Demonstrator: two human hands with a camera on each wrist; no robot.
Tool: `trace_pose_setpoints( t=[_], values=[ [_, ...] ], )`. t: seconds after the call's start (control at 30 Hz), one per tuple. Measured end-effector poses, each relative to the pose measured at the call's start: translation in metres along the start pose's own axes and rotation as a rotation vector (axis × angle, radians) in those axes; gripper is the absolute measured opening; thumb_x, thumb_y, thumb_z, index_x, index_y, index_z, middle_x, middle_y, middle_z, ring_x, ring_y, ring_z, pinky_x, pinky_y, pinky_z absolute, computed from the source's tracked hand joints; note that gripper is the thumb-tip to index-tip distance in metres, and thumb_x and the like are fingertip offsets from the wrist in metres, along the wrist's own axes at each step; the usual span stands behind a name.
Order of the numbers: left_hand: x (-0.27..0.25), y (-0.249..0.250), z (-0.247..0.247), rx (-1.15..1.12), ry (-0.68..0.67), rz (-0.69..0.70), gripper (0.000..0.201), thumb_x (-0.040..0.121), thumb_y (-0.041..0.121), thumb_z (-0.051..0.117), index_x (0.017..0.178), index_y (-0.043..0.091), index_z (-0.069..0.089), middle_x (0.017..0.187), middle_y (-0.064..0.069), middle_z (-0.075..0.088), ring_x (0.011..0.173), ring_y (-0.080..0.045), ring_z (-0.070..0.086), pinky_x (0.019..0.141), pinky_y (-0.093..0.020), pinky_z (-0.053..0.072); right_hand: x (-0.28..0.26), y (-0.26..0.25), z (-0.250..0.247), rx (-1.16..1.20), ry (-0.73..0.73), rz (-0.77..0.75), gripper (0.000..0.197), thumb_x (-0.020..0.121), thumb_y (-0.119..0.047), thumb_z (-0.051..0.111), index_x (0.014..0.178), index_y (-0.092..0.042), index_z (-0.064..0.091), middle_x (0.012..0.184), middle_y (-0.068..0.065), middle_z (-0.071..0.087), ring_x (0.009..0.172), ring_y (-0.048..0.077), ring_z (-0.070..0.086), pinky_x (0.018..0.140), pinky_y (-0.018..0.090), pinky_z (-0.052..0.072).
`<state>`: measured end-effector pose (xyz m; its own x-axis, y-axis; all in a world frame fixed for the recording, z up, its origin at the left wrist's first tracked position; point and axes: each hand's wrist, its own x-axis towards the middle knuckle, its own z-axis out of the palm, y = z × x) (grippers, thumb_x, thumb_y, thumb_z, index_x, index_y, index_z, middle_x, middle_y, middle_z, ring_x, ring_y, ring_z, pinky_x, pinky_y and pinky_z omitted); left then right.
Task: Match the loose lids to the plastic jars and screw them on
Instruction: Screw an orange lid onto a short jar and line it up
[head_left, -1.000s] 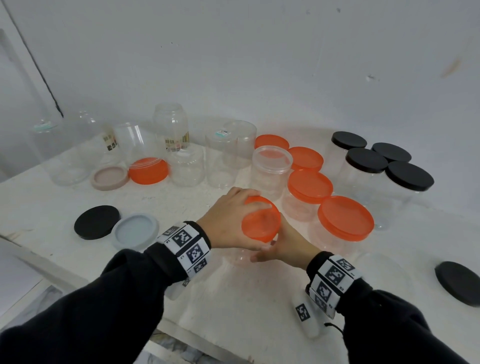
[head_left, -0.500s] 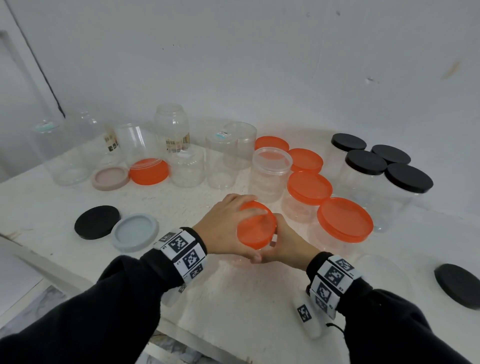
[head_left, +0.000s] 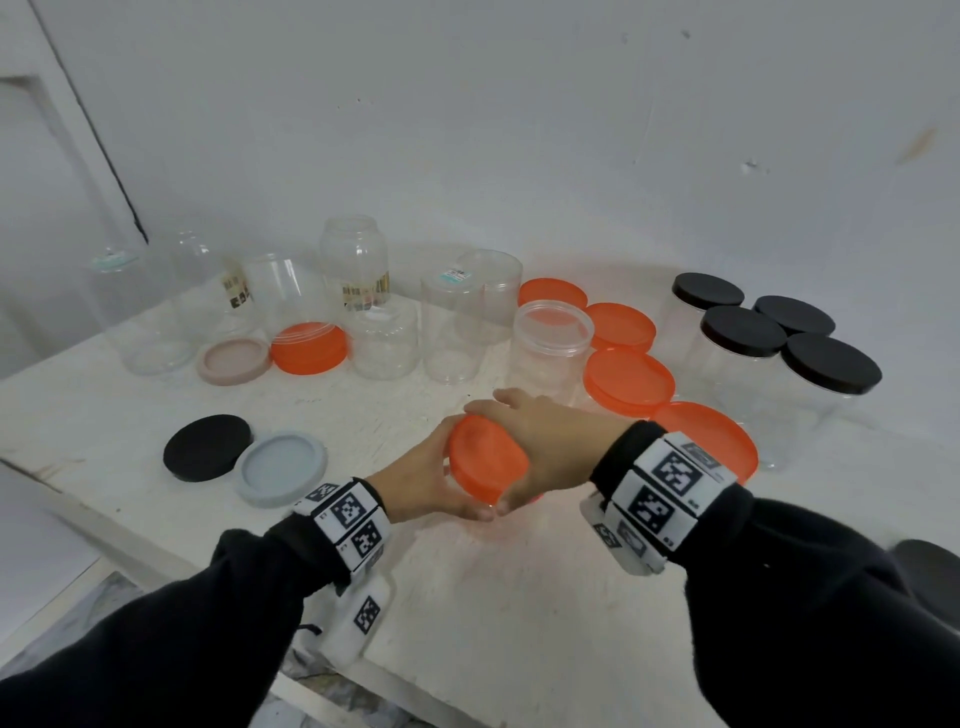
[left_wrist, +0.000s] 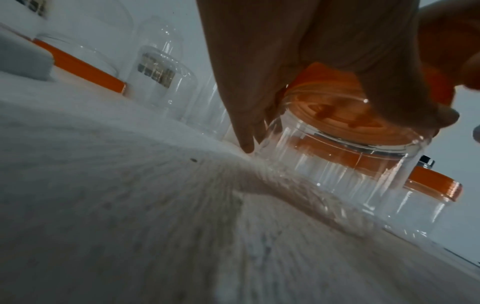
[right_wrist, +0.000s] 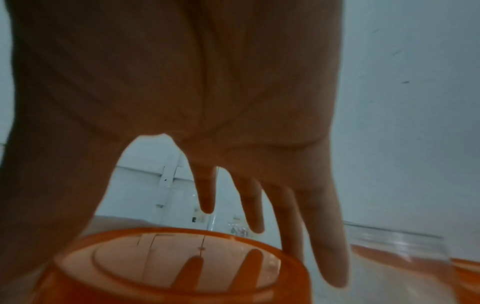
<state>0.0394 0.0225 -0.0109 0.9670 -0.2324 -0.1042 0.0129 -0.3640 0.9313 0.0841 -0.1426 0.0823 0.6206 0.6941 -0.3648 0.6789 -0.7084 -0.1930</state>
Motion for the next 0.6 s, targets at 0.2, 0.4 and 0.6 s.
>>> trace_pose_setpoints(
  t=[0.2,0.4,0.6],
  values=[
    [0.002,-0.003,-0.001,-0.029,-0.012,0.016,0.112,0.044,0.042,0.085,0.136,0.034,0.021,0.135,0.01,0.041,0.125,-0.002,0.041,0.098,-0.018,0.04,0.008,-0.003,-0.007,-0.127,-0.035,-0.018,0.1,0.066,-0.034,0.08,0.143,-0.043,0.017,0.136,0.0,0.027,0.119,0.024,0.031,0.092,0.047,0.046],
    [0.004,-0.006,-0.003,-0.048,-0.006,0.021,0.091,0.058,0.013,0.088,0.125,0.039,0.031,0.134,0.008,0.04,0.123,-0.002,0.041,0.09,-0.011,0.041,0.007,-0.001,-0.007,-0.113,-0.078,-0.077,0.097,0.065,-0.02,0.078,0.139,-0.047,0.022,0.137,-0.005,0.022,0.119,0.021,0.03,0.091,0.045,0.048],
    [0.004,-0.006,-0.002,-0.038,0.001,0.028,0.11,0.041,0.043,0.084,0.136,0.028,0.029,0.132,0.009,0.043,0.123,-0.004,0.043,0.099,-0.021,0.042,0.008,-0.001,-0.011,-0.091,-0.083,-0.063,0.096,0.063,-0.027,0.081,0.138,-0.048,0.027,0.134,-0.007,0.027,0.113,0.019,0.035,0.091,0.043,0.047]
  ],
)
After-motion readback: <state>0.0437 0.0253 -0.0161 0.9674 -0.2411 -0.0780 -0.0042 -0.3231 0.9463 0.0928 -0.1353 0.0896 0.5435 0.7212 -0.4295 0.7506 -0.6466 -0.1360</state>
